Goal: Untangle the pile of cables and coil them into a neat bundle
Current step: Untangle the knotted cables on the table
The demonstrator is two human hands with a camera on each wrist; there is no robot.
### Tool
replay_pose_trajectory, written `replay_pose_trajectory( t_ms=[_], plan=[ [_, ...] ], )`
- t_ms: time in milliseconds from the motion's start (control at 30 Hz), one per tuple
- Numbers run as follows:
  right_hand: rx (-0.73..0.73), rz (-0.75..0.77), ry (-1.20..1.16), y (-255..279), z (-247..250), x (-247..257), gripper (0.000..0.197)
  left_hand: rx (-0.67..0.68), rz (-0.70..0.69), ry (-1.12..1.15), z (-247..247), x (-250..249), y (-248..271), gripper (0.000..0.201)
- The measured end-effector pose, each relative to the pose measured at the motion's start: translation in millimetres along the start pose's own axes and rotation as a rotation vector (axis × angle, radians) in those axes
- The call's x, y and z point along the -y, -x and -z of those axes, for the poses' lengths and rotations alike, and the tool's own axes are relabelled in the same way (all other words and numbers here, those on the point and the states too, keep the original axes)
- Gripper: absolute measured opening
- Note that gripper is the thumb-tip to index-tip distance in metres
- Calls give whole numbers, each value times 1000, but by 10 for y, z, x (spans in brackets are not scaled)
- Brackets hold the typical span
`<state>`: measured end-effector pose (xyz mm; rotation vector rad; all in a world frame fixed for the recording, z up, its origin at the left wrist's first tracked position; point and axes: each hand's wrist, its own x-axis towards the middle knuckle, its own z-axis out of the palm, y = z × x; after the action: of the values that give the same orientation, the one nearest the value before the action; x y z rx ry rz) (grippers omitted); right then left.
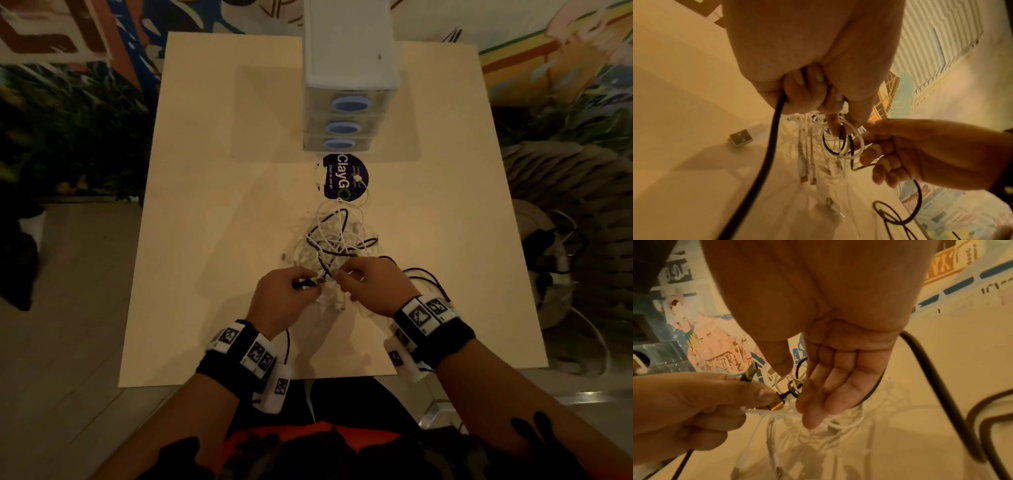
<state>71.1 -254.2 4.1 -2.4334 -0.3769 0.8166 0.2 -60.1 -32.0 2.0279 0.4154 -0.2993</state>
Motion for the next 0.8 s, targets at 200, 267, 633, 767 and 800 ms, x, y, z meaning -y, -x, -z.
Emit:
replay_pose_trajectory(
  t_ms=[200,267,633,767,800],
  plan=[
    [-35,-66,-241,-19,-102,26,24,50,27,265,-64,-37,55,5],
    [-78,-93,-351,-28,-115,6,18,64,21,238,-87,-14,55,13],
    [-54,-181,-501,-93,-197,-140,20,-159,-25,22,-147,-74,121,29],
    [-79,-144,-380,-85,-241,-147,22,-143,3,-6,-135,-175,51,22],
    [-96,-126,-347,-74,-248,-143,22,-121,5,-40,-137,-180,18,24]
  ],
)
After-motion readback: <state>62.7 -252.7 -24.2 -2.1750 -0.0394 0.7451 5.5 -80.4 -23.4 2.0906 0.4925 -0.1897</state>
